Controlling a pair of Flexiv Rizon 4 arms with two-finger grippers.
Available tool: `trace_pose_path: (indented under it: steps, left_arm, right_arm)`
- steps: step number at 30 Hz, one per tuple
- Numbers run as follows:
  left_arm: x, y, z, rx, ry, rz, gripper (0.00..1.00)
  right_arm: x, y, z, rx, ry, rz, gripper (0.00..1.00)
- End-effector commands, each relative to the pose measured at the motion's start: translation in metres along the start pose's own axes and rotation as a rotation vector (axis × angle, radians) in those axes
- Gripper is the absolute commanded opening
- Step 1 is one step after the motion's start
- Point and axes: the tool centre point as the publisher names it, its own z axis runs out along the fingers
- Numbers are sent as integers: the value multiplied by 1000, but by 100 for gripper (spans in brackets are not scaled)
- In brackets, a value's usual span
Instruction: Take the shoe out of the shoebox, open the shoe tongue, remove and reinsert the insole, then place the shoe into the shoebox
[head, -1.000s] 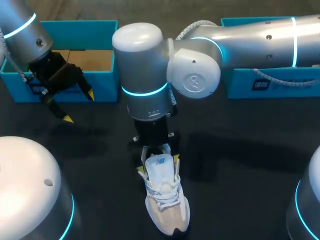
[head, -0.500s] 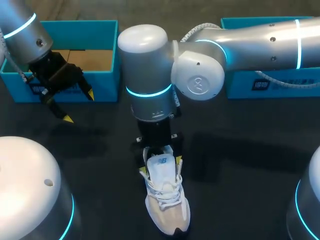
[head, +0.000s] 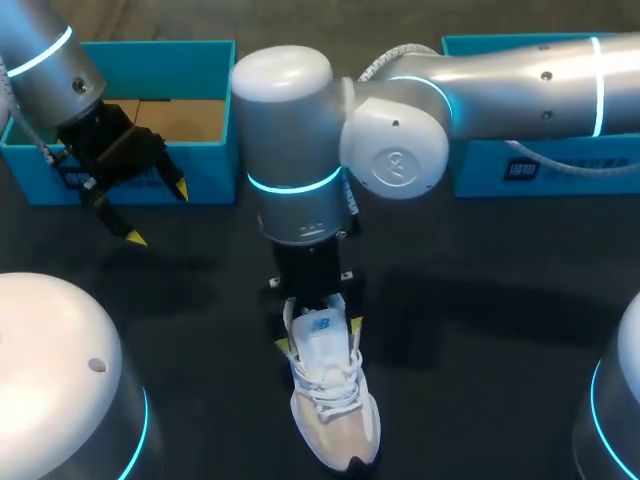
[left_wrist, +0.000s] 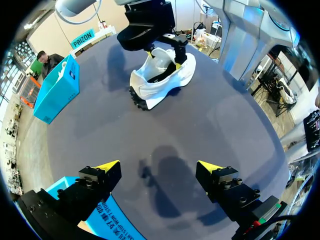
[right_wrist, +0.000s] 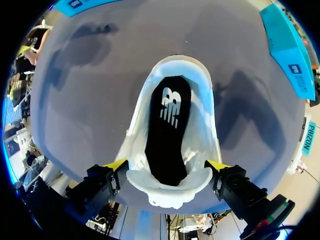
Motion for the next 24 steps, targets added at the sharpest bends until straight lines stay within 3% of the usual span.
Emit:
trace_pose_path:
  steps: [1, 24]
  left_arm:
    - [1, -1, 0, -4, -1, 0, 100]
    - [1, -1, 0, -4, -1, 0, 100]
  right_arm:
    - [5, -2, 0, -4, -6, 1, 100]
    - [3, -11, -23, -63, -59, 12, 100]
